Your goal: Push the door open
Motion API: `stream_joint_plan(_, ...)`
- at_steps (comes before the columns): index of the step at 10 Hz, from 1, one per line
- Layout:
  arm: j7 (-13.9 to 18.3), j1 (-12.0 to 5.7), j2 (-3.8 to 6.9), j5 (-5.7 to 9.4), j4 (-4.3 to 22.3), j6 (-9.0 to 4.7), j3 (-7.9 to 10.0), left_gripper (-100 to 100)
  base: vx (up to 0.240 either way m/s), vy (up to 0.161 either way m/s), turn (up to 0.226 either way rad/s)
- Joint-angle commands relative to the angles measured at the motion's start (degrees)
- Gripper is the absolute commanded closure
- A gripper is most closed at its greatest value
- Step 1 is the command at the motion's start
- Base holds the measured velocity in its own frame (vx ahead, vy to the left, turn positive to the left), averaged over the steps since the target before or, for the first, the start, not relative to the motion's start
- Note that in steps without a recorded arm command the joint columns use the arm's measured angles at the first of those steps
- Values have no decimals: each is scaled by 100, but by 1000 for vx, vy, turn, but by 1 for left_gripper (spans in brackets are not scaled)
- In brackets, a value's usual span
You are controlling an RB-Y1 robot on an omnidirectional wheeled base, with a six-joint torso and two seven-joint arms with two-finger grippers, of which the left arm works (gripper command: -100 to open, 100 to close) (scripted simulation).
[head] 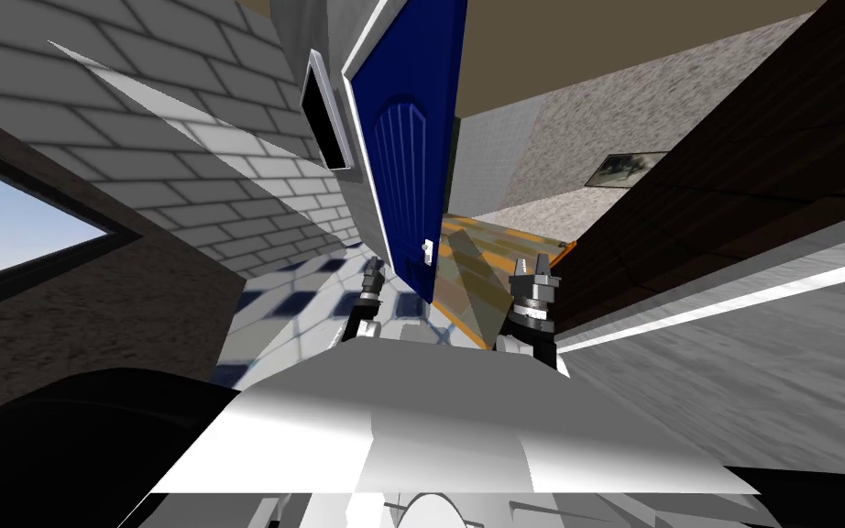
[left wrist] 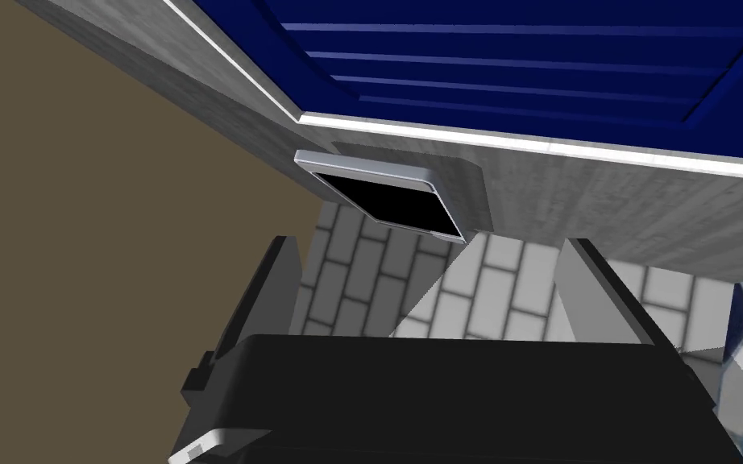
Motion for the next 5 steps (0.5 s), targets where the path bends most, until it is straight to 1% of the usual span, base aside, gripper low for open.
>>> stream_joint_plan(1, 55, -115, 53, 5, 210, 3, -93, -100, 84, 88, -109)
stream_joint_plan(3, 103, -266, 97, 1, 460, 26, -220, -100, 71, 87, -135)
stream_joint_plan(5, 151, -419, 139, -3, 716, 50, -350, -100, 94, 90, -108)
